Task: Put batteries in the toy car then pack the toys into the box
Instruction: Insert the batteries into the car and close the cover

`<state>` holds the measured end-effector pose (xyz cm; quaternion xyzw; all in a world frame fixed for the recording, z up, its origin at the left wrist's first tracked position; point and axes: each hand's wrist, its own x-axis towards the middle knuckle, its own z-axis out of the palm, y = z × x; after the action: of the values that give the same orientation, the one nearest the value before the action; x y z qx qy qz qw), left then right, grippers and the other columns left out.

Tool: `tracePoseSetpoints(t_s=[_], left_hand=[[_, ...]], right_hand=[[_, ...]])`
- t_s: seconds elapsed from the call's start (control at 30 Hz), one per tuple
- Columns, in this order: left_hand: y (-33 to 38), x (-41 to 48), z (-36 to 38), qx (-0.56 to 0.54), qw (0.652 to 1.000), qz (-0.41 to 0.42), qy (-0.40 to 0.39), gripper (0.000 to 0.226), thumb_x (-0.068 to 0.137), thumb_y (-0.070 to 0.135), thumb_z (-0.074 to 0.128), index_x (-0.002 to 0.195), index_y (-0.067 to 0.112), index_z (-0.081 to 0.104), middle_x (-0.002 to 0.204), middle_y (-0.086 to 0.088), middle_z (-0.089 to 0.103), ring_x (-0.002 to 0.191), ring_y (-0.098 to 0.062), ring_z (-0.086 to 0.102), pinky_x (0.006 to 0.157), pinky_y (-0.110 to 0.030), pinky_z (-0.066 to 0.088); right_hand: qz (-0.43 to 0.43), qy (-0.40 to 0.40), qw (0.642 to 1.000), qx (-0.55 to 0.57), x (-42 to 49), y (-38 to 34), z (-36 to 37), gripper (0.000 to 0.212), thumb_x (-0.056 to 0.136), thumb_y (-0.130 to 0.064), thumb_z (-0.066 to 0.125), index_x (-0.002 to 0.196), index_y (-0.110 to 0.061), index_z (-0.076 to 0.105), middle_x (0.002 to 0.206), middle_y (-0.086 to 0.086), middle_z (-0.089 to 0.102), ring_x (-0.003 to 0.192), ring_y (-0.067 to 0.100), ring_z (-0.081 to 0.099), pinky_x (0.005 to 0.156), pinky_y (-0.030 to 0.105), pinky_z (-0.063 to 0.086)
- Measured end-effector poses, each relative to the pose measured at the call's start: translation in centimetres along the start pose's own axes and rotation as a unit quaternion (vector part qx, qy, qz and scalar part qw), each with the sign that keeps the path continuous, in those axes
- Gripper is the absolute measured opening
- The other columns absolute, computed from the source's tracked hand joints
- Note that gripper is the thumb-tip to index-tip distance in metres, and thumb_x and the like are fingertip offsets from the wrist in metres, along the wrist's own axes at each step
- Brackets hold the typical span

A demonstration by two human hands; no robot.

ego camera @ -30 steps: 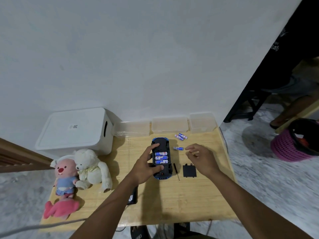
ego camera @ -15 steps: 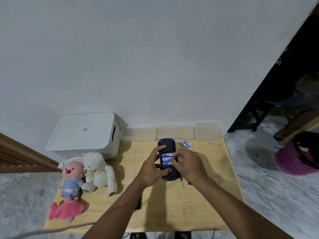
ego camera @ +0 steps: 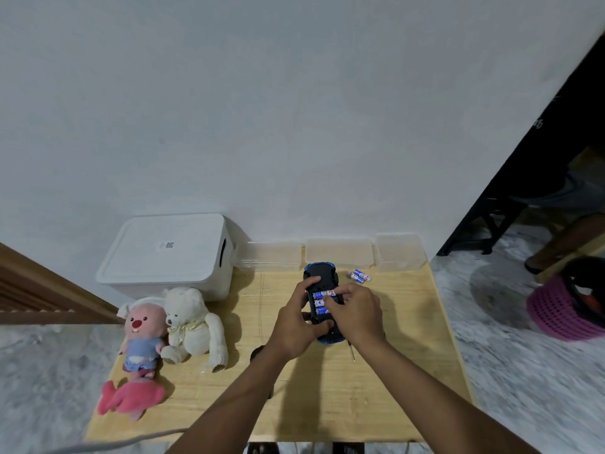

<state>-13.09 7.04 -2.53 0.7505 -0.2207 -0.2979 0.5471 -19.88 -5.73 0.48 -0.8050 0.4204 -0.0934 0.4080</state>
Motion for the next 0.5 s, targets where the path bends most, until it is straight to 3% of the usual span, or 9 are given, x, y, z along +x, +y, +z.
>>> tracePoseSetpoints(t_s=[0.23, 0.5], left_hand=[[0.68, 0.09, 0.7, 0.011, 1.0, 0.019, 0.015, 0.087, 0.077, 0.002, 0.081, 0.144, 0.041, 0.043, 0.131, 0.015, 0.065, 0.107, -0.005, 0.068, 0.092, -0.037, 0.059], [-0.22, -0.06, 0.85, 0.023, 1.0, 0.015, 0.011, 0.09, 0.076, -0.001, 0.082, 0.146, 0.039, 0.043, 0.125, 0.013, 0.067, 0.104, -0.01, 0.068, 0.088, -0.037, 0.061]], right_hand=[[-0.009, 0.008, 1.0, -0.012, -0.17, -0.66, -0.41, 0.028, 0.086, -0.032, 0.074, 0.11, -0.017, 0.072, 0.109, 0.0, 0.069, 0.102, 0.018, 0.064, 0.076, 0.026, 0.048], [0.058, -0.018, 0.997, 0.044, 0.0, -0.47, -0.63, 0.024, 0.078, -0.026, 0.079, 0.101, -0.019, 0.077, 0.097, -0.004, 0.073, 0.095, 0.017, 0.069, 0.073, 0.025, 0.048]])
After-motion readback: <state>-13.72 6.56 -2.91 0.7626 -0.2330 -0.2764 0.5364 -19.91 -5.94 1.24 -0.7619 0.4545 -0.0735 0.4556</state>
